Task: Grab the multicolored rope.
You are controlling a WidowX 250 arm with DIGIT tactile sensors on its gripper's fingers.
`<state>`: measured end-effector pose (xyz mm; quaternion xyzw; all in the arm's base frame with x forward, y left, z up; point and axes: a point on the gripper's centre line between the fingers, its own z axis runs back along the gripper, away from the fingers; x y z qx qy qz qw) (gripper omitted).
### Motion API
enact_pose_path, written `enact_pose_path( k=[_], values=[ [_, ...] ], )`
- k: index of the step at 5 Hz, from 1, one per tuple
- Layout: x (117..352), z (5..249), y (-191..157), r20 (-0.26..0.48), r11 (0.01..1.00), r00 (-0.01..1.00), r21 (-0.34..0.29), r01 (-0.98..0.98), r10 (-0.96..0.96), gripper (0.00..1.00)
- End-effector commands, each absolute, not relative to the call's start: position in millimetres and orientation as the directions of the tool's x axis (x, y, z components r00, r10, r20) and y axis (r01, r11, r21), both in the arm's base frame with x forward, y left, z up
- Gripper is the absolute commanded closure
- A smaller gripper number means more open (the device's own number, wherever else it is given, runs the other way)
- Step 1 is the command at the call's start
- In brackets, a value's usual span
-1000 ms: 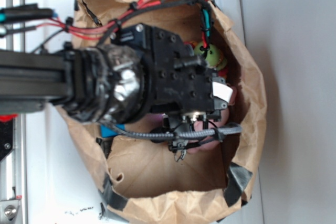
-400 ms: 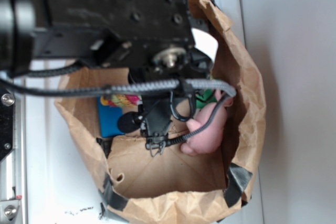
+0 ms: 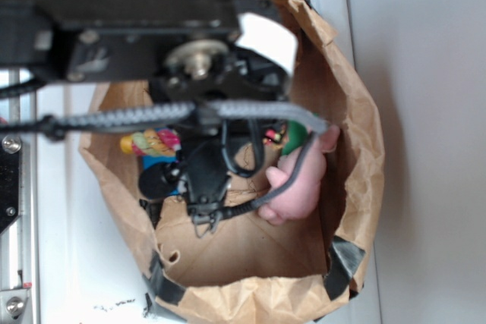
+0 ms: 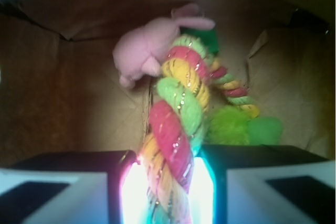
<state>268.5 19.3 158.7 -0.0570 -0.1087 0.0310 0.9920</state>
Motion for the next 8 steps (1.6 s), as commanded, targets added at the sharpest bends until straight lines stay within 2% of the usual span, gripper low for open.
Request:
enact_pose_path(
  k=[1, 2, 7, 8],
  values=[
    [273.3, 198.4, 12.0, 0.281, 0.995, 0.956, -0.066, -0.070, 0.086, 1.00],
    [273.6, 200.1, 4.5, 0.286, 0.996, 0.954, -0.027, -0.080, 0.085, 1.00],
    [279.3, 197.7, -2.3, 0.281, 0.995, 0.955, -0.044, -0.085, 0.094, 1.00],
    [275.9, 199.5, -4.3, 0.312, 0.997, 0.947, -0.023, -0.073, 0.077, 1.00]
  ],
)
